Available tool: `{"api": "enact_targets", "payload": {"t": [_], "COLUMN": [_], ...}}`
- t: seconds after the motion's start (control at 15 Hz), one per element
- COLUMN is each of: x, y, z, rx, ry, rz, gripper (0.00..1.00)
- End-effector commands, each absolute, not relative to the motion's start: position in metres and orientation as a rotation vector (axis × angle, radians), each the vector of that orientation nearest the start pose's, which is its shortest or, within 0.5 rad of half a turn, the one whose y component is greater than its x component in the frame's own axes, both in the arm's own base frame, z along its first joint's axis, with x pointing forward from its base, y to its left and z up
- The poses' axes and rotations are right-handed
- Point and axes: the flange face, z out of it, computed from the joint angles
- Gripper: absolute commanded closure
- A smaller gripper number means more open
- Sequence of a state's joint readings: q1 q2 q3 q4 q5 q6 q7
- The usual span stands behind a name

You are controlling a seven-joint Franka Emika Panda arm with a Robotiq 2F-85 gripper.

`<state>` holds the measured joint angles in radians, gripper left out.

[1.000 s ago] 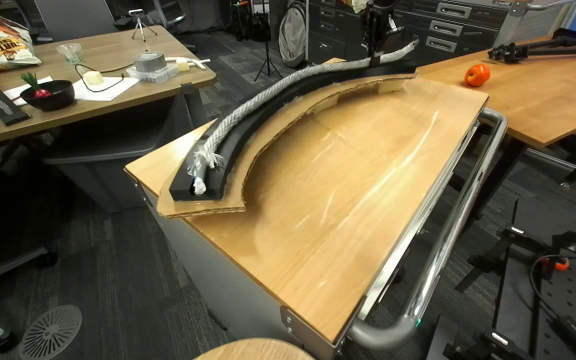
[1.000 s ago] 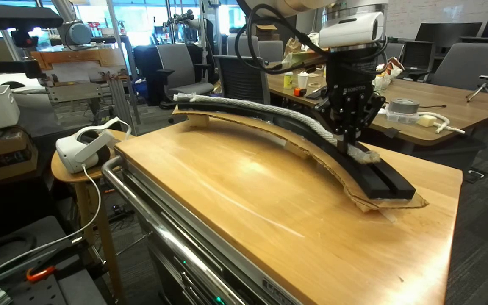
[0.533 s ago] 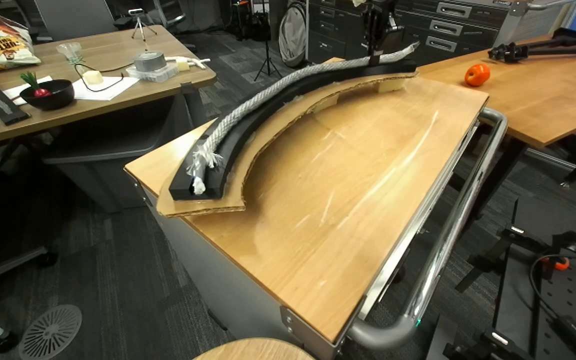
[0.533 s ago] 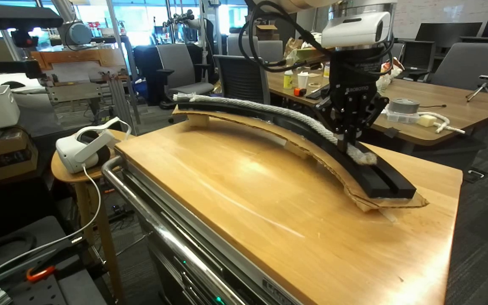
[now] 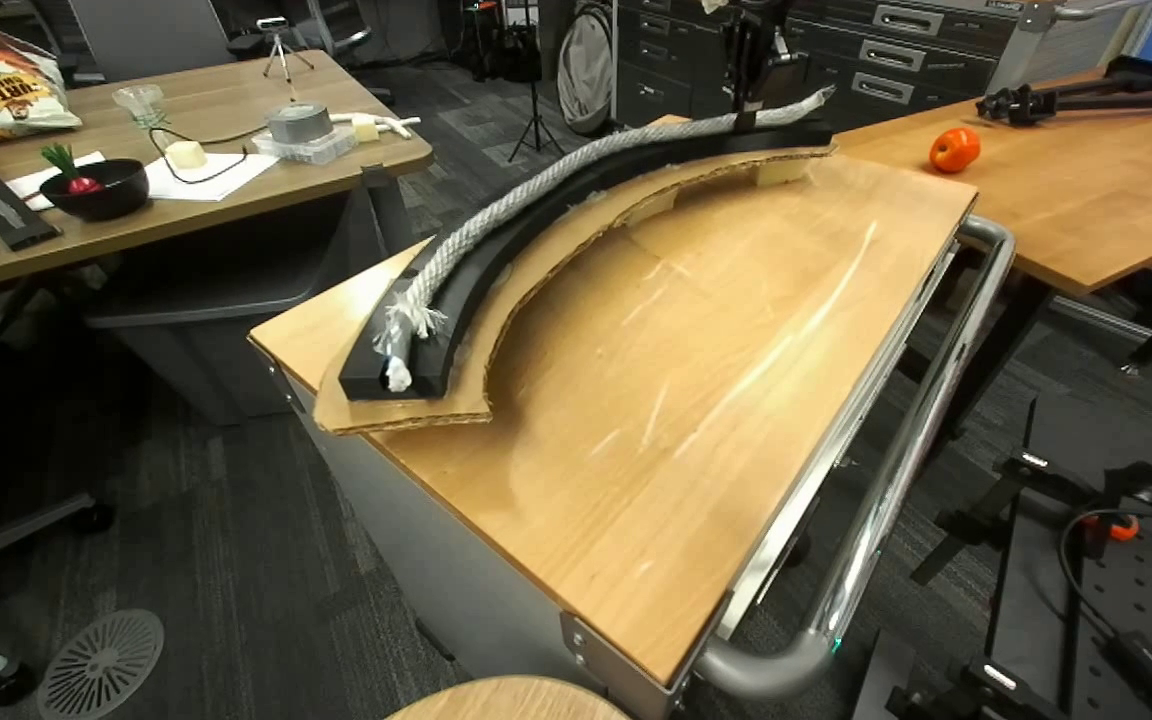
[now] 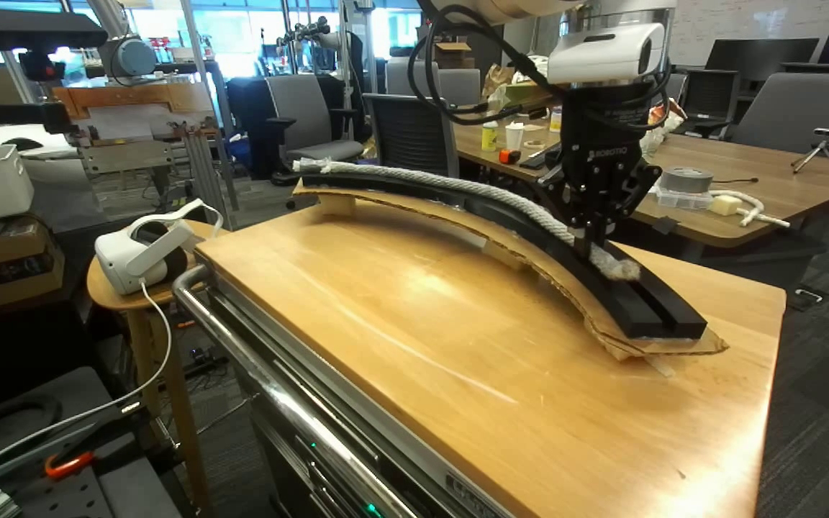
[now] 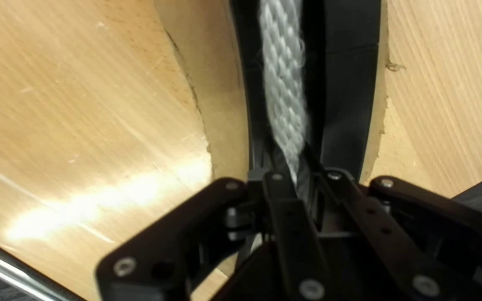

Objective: Align the rope with the black object

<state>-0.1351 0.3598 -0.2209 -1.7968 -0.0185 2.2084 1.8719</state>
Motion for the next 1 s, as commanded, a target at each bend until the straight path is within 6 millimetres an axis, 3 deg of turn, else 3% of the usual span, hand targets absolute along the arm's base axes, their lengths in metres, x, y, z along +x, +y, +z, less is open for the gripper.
{"api": "enact_targets", "payload": {"t": [0.0, 0.4, 0.8, 0.87, 0.93], "x": [0.620, 0.623, 0.624, 0.624, 0.623], "y": [-0.221, -0.227, -0.238, -0.240, -0.240], "z": [0.361, 0.368, 0.361, 0.361, 0.361], "rx": [-1.431, -1.419, -1.405, -1.400, -1.398], "ry": [2.804, 2.801, 2.822, 2.831, 2.837], "rz": [-0.207, -0.197, -0.189, -0.175, -0.161], "gripper": [0.97, 0.97, 0.97, 0.64, 0.63]}}
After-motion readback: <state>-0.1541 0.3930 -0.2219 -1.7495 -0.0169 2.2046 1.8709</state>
